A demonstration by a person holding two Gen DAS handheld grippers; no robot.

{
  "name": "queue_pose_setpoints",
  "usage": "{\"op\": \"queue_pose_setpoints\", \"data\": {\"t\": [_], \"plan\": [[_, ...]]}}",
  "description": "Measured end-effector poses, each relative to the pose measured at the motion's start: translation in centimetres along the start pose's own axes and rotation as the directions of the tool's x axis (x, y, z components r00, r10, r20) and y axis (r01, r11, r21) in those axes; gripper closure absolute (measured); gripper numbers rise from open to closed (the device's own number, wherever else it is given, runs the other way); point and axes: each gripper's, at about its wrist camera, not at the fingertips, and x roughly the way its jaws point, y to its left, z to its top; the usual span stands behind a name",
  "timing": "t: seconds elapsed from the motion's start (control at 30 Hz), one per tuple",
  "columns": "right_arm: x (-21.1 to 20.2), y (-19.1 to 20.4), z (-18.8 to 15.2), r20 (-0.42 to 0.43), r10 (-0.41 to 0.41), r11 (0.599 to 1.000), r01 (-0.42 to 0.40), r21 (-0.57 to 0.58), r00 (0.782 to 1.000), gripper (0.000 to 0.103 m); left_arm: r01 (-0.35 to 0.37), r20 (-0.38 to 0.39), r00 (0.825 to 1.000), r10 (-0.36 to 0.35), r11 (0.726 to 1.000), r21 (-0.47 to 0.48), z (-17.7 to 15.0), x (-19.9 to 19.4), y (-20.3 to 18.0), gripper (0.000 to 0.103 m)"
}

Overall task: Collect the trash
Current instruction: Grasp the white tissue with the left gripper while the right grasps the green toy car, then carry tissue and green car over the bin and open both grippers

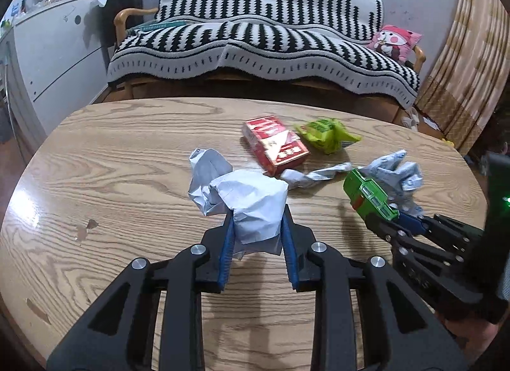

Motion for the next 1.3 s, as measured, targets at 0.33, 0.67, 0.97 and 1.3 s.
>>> {"op": "queue_pose_setpoints", "data": {"t": [0.33, 0.67, 0.97, 1.3], "plan": [[-12.9, -8.8, -5.1, 0.092, -0.13, 0.984, 0.117, 0.132, 0.987, 0.078, 0.135, 0.003, 0.991, -0.137, 0.981, 0.142, -1.4, -2.2, -10.6, 0.076], [-25.2, -26.3, -17.8, 0.026, -0.388, 0.848, 0.346, 0.4, 0.921, 0.078, 0.379, -0.059, 0.921, -0.384, 0.855, 0.355, -7.1, -5.5, -30.5, 0.076], [-34.8, -38.3, -30.8, -0.106, -0.501, 0.655, 0.456, 0.602, 0.859, 0.078, 0.578, -0.214, 0.804, -0.555, 0.643, 0.502, -16.3, -8.6, -47.3, 0.076], [-37.4, -45.7, -42.8, -0.32, -0.413, 0.498, 0.505, 0.705, 0.853, 0.078, 0.649, -0.349, 0.744, -0.57, 0.49, 0.582, -23.7, -8.7, -57.1, 0.076]]}}
